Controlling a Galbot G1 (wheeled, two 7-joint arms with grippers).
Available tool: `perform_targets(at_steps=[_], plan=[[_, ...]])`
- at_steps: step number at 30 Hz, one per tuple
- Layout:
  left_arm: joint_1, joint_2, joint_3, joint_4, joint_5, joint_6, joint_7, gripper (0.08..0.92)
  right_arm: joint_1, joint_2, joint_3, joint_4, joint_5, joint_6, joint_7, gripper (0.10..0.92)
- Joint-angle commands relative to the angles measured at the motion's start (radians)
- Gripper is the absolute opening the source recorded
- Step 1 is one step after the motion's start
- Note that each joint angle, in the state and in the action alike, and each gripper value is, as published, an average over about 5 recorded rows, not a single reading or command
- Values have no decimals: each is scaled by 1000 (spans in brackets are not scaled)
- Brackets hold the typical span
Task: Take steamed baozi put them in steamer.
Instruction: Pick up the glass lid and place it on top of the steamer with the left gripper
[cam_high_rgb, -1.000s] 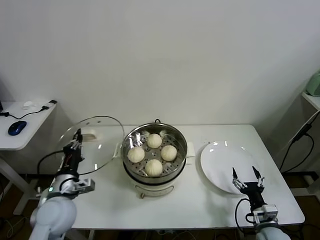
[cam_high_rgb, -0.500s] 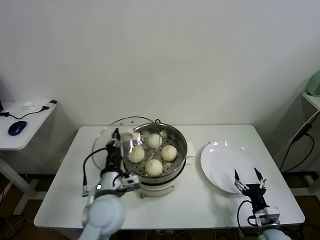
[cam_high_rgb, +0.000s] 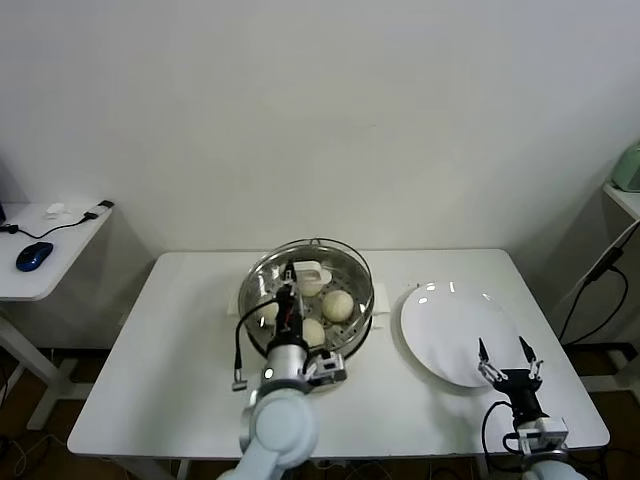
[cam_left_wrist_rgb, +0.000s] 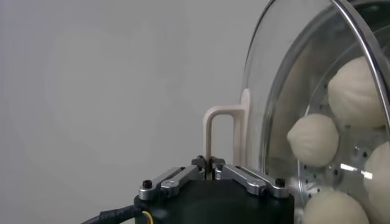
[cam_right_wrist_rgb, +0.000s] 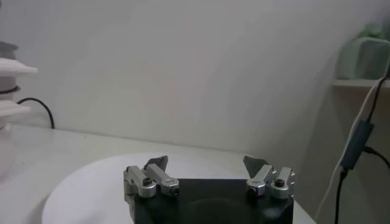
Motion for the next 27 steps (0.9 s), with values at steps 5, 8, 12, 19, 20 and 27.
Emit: perform_targets(at_steps=[5, 8, 12, 19, 20, 27], plan=[[-26, -53, 62, 95, 54, 20, -20, 136, 10, 8, 2, -13, -3, 24, 17, 823], [-27, -50, 60, 112, 58, 17, -29, 136, 11, 14, 2, -12, -9, 28, 21, 823], [-27, -44, 51, 129, 64, 10, -40, 136, 10, 23, 0, -12, -19, 31, 23, 823], [-37, -36, 27, 171, 60, 7, -70, 136, 8, 27, 2, -11, -26, 35, 26, 823], [-39, -35, 26, 176, 60, 7, -74, 136, 8, 27, 2, -11, -26, 36, 26, 823], [-38, -22, 2, 185, 63, 9, -77, 136, 13, 36, -1, -12, -40, 40, 28, 823]])
